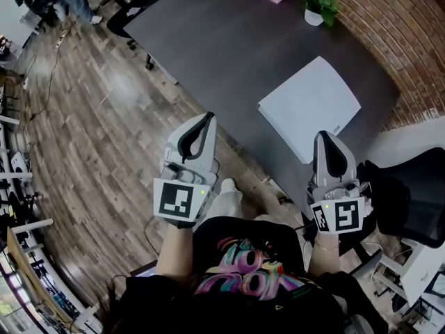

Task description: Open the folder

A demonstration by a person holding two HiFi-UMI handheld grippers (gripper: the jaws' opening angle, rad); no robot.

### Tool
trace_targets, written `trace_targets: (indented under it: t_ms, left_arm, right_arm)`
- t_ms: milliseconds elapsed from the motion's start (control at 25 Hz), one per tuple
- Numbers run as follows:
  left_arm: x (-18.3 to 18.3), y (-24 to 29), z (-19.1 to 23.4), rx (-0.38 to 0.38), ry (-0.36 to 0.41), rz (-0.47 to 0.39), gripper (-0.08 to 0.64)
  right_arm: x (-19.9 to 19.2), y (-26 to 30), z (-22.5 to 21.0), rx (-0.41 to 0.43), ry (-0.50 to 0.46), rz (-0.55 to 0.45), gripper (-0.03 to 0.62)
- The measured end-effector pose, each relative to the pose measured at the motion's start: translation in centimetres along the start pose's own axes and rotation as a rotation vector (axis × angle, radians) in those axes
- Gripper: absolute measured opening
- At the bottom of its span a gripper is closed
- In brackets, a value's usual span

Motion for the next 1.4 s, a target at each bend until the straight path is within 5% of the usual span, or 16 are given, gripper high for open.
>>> trace_targets:
  t_ms: [320, 800, 1120, 1400]
  left_arm:
    - [-1.0, 4.1, 0.9, -0.137, -0.002, 0.011, -0.002]
    - [-2.1, 14.5, -5.5, -0.36, 0.024, 0.036, -0.002]
    - [-1.1, 22.3, -10.6, -0.485, 0.069, 0.027, -0.002]
    - [-0.9, 25.2, -13.5, -0.58, 0.073, 0.025, -0.002]
  right_arm:
    - [-0.4, 0.5, -1.0, -0.125, 0.011, 0.047, 0.002]
    - [-3.5, -2.3, -9.0, -0.329, 0.061, 0.106, 0.002]
    - [-4.1, -2.6, -15.3, -0.418, 0.078, 0.09, 0.002]
    - [-4.1, -3.2, -16.5, -0.457, 0.088, 0.083, 0.002]
Point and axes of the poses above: the fingertips, and each gripper's own axes: y forward along the fingers, z to its left, x out of its top, the point moved 5 cm from there along -y, backward along the fingers
